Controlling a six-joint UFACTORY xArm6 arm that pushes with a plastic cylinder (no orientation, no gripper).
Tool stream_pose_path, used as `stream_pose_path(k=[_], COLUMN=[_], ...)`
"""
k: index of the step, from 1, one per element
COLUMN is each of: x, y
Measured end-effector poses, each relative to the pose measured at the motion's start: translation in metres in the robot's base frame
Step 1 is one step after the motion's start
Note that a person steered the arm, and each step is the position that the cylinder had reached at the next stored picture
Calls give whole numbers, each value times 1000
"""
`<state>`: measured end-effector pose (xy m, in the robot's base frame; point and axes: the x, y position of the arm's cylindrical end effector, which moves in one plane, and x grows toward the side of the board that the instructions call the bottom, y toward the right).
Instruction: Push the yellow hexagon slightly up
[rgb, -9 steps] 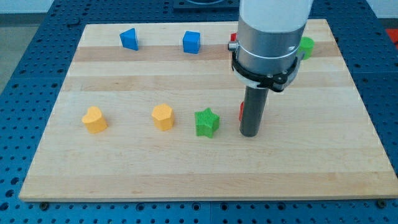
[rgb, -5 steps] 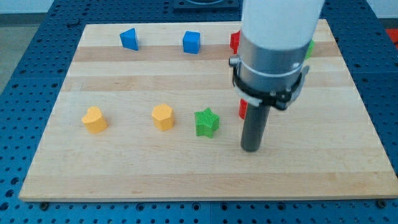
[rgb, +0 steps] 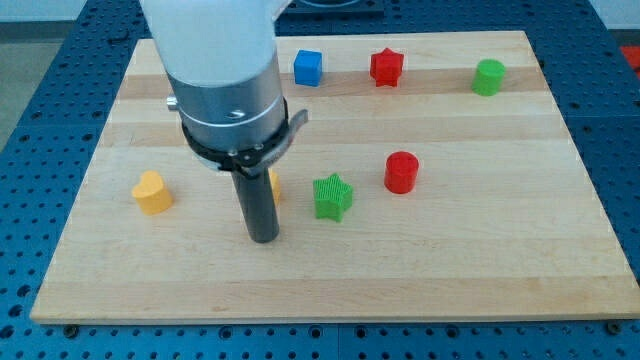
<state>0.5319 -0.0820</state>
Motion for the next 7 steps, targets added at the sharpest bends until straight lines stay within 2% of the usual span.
stream_pose_path(k=[7], x=[-40], y=[-11])
